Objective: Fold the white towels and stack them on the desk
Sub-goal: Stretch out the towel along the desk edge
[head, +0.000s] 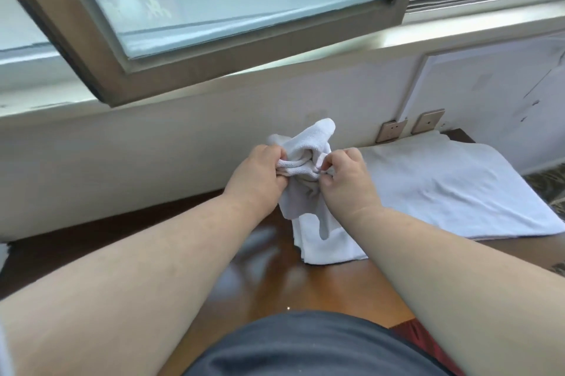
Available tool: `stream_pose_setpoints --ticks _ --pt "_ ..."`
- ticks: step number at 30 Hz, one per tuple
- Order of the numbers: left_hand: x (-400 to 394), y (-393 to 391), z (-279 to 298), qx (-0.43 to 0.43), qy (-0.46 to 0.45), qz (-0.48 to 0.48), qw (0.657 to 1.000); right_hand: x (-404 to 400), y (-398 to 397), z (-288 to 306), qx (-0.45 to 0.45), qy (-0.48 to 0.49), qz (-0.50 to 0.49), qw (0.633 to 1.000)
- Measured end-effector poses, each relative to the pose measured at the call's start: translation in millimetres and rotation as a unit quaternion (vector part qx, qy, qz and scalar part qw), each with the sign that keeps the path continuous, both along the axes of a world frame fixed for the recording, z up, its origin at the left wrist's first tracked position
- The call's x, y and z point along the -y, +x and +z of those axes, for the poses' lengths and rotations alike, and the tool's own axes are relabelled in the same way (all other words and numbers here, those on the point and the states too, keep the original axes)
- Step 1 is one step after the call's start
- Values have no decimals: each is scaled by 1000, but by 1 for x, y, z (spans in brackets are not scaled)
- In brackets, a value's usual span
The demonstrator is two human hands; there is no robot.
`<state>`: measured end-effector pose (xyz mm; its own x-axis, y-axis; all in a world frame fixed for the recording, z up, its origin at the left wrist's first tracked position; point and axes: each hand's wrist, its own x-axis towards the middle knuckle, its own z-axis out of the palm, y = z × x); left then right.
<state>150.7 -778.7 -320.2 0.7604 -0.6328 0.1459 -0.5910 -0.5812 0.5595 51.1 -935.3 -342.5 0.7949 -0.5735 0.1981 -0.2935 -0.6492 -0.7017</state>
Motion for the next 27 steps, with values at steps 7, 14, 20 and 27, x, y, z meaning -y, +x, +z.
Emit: stream_pose_setpoints --ticks 7,14,20,27 --pt "-131 21 8 5 10 48 999 -126 38 -1 29 26 25 999" --pt "-233 19 -4 -14 43 124 991 -216 56 -3 3 46 117 992" --pt "-303 11 -14 -16 63 207 976 -271 66 -11 -29 48 200 978" --pt "-397 26 -37 -54 104 268 956 -344 82 -37 -76 -14 261 962"
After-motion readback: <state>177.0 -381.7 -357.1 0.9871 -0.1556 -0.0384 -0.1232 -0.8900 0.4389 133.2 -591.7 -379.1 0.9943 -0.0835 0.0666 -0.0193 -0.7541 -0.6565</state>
